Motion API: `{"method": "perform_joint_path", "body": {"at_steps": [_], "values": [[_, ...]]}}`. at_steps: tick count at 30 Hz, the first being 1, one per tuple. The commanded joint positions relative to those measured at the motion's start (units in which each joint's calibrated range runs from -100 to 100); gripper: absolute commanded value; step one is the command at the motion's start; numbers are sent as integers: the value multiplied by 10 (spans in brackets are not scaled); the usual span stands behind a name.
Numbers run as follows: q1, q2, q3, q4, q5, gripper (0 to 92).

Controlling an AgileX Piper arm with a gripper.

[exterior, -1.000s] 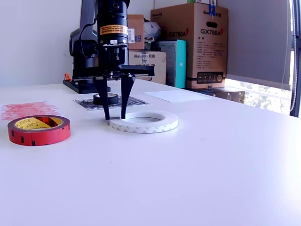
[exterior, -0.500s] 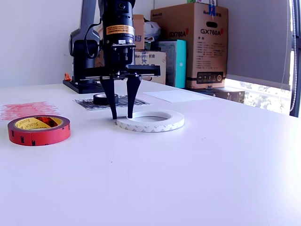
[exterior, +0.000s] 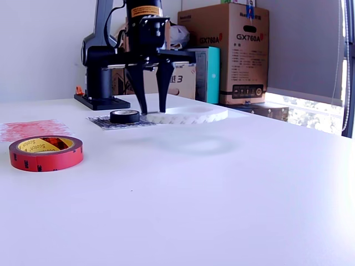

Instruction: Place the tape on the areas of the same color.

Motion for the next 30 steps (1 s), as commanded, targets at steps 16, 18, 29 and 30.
{"method": "perform_joint_path", "body": {"at_steps": [16,18,29,30], "values": [[180,-89,5,4,21,271],[190,-84,5,4,25,271],[155,-50,-4,-3,25,273],[145,-49,-4,-6,25,274]]}}
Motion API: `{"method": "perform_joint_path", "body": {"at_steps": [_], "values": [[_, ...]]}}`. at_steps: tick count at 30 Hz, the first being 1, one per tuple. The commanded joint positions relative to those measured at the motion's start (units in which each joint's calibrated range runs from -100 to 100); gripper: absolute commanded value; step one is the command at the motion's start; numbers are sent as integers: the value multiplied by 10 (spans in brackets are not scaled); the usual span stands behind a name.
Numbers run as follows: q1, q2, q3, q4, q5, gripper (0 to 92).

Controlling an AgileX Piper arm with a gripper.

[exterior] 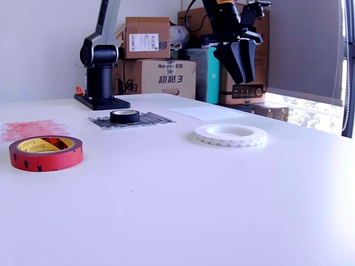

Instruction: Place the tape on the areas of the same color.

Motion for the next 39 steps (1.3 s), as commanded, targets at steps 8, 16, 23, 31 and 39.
{"method": "perform_joint_path", "body": {"at_steps": [8,16,23,31,39], "values": [[-109,23,-5,-30,-7,278],[-158,44,4,-22,-7,278],[-162,54,4,-22,-16,371],[-143,56,5,-22,-43,488],[-102,57,22,-29,-89,634]]}}
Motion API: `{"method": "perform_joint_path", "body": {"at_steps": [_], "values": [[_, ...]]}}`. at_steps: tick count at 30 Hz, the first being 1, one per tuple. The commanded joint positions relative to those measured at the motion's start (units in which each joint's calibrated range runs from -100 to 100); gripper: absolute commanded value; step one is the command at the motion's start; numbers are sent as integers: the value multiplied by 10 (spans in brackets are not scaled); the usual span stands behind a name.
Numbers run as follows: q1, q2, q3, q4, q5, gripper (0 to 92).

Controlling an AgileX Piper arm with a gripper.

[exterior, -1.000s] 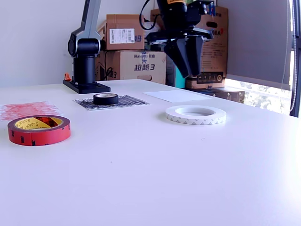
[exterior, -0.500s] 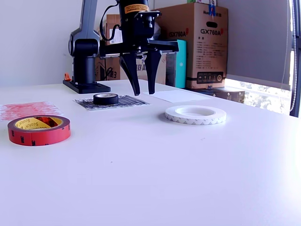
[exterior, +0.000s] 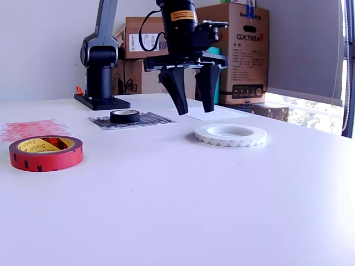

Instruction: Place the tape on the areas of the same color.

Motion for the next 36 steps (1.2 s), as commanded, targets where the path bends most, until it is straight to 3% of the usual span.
{"method": "perform_joint_path", "body": {"at_steps": [1,36], "values": [[12,-5,6,0,-12,641],[17,55,1,-3,78,641]]}}
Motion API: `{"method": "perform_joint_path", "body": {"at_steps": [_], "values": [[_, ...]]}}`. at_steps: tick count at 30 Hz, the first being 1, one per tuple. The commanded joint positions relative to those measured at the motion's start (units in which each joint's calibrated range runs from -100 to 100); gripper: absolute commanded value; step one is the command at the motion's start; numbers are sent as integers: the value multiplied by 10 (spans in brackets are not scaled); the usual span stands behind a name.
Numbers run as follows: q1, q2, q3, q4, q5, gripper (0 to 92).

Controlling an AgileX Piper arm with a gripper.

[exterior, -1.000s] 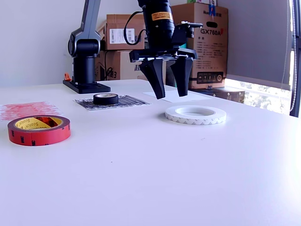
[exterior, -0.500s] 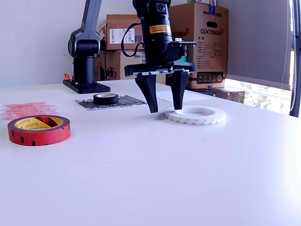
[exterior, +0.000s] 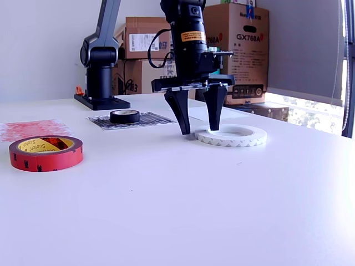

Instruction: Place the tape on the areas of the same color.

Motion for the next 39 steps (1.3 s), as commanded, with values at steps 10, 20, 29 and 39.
{"method": "perform_joint_path", "body": {"at_steps": [10,20,29,39], "values": [[0,6,-5,-4,8,612],[-3,6,-4,-23,31,27],[-7,-5,-6,-23,31,1],[-29,-129,-31,-13,-6,1]]}}
